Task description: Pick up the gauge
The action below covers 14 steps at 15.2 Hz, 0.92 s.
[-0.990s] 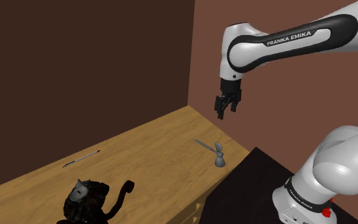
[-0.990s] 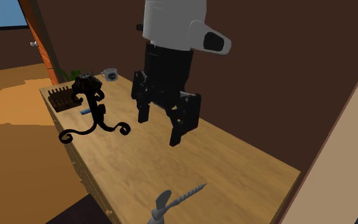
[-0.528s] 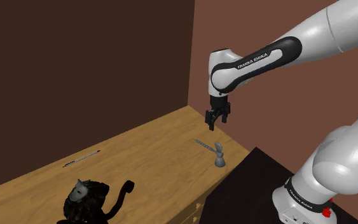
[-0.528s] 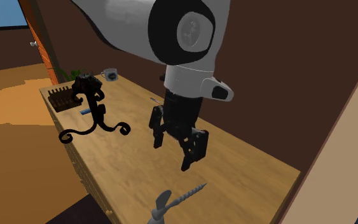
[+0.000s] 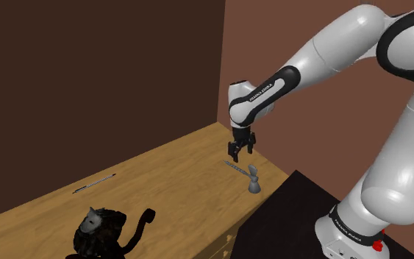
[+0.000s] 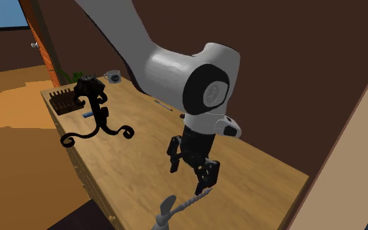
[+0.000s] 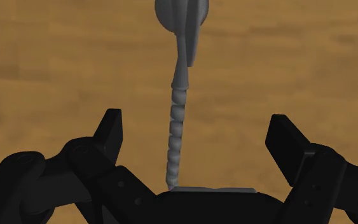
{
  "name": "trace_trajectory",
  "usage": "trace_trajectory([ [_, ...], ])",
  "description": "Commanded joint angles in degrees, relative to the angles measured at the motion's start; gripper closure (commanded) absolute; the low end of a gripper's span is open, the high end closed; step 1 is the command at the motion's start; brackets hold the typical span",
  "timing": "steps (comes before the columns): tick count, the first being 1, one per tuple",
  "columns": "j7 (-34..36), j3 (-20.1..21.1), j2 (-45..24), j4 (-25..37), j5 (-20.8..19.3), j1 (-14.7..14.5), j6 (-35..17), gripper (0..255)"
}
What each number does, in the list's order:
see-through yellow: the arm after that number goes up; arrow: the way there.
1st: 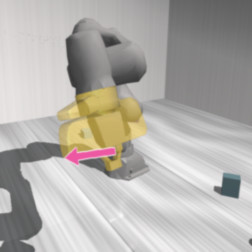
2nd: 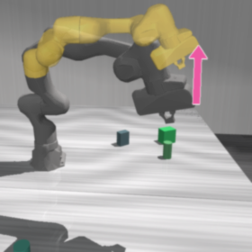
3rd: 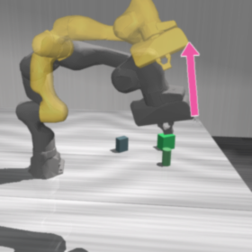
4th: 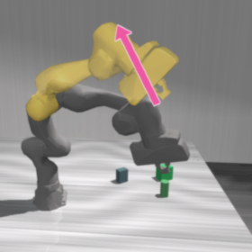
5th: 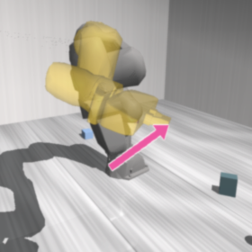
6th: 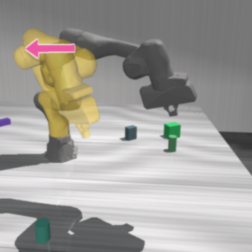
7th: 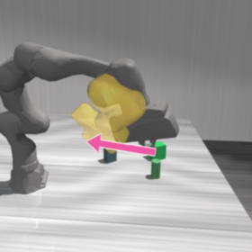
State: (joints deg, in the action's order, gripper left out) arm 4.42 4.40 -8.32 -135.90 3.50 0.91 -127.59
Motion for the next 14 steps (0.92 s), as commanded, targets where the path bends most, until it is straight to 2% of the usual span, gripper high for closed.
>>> trace_trajectory([
  [1,0.5,-0.3,-4.9,2.0,-0.6,0.0,-2.1,0],
  [4,1.2,-0.7,-11.2,4.9,-1.3,-0.1,-4.3,0],
  [13,1.2,-0.9,-16.8,5.7,-1.6,-0.3,-9.1,0],
  [14,1.1,-0.9,-16.8,5.5,-1.6,-0.3,-9.2,255],
])
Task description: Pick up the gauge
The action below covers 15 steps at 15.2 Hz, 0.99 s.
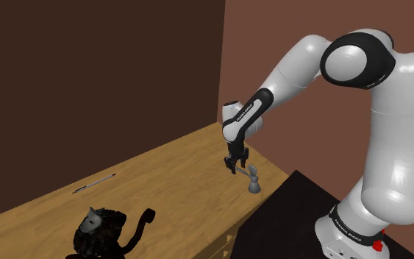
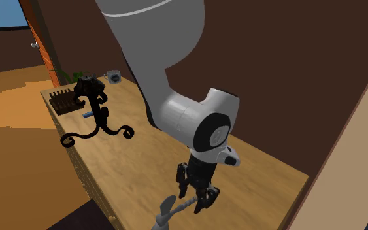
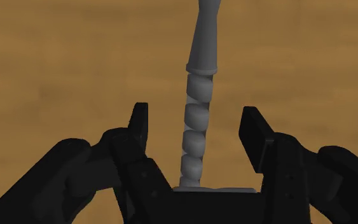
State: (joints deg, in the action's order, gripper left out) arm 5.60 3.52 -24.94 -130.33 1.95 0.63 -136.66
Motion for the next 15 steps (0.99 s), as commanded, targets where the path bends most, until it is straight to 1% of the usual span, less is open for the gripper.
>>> trace_trajectory([
  [1,0.0,0.0,-0.2,0.1,0.0,0.0,-0.1,255],
  [9,0.0,0.0,-0.1,0.1,0.0,0.0,-0.1,255],
  [15,0.0,0.1,4.3,-0.6,0.2,0.1,3.7,255],
])
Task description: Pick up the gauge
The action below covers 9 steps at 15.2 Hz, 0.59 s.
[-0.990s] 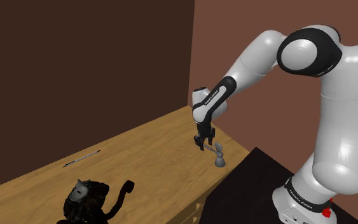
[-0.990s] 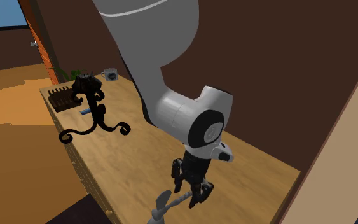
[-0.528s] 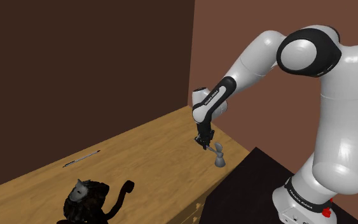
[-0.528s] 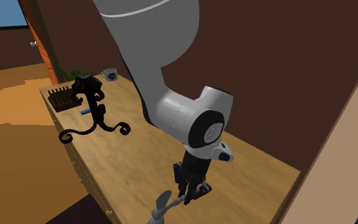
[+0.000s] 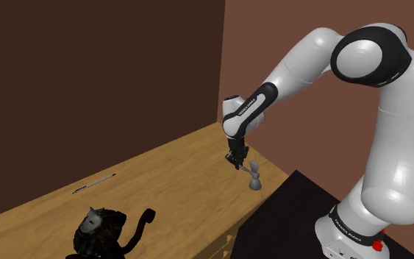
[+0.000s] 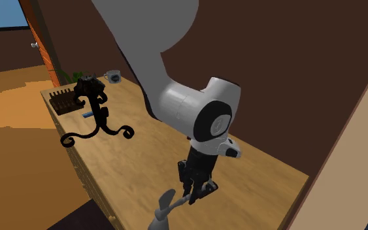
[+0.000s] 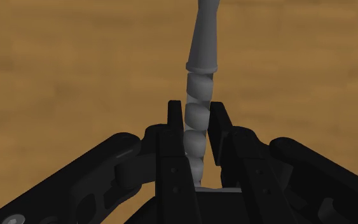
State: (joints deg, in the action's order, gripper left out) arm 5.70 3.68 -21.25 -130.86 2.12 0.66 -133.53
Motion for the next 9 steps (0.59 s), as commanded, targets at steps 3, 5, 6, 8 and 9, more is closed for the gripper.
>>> trace_trajectory([
  [3,-0.1,0.0,2.8,-0.2,0.1,0.1,2.6,255],
  [5,-0.1,0.1,4.2,-0.3,0.2,0.2,3.9,255],
  [6,-0.1,0.1,4.9,-0.3,0.2,0.2,4.6,255],
  [8,-0.1,0.1,6.2,-0.3,0.3,0.2,6.0,255],
  [9,-0.1,0.1,6.9,-0.2,0.3,0.2,6.6,255],
])
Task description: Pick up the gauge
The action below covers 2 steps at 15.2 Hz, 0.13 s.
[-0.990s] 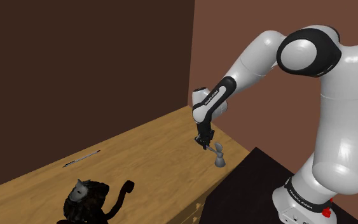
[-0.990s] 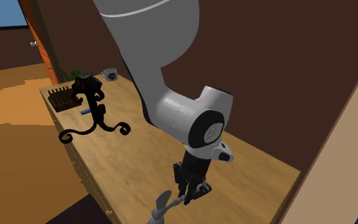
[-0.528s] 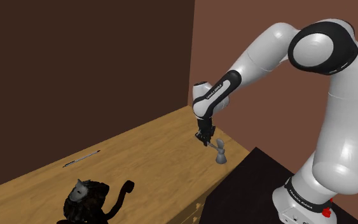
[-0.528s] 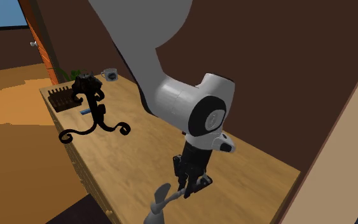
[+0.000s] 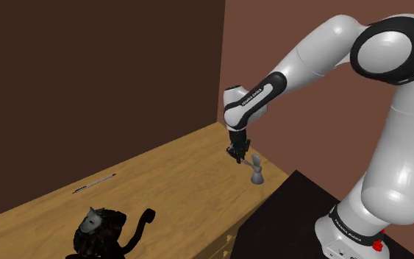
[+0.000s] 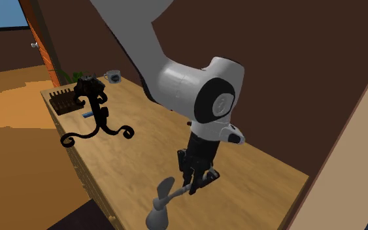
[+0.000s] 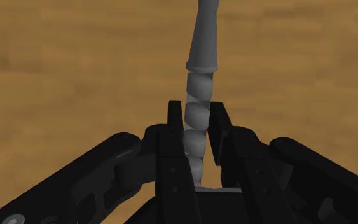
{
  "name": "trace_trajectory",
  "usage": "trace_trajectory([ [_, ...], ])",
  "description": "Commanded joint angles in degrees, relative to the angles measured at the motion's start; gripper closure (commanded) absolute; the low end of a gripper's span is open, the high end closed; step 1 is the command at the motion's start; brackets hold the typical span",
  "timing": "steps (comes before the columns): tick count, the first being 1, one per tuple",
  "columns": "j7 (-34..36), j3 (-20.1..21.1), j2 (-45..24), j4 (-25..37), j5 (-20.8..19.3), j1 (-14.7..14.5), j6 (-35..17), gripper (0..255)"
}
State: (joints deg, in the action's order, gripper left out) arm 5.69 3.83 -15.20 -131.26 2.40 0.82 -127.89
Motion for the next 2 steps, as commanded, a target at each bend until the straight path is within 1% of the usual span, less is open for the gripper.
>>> trace_trajectory([
  [1,-0.1,0.0,0.9,0.2,0.0,0.1,1.1,255],
  [2,-0.1,0.0,0.9,0.2,0.0,0.1,1.1,255],
])
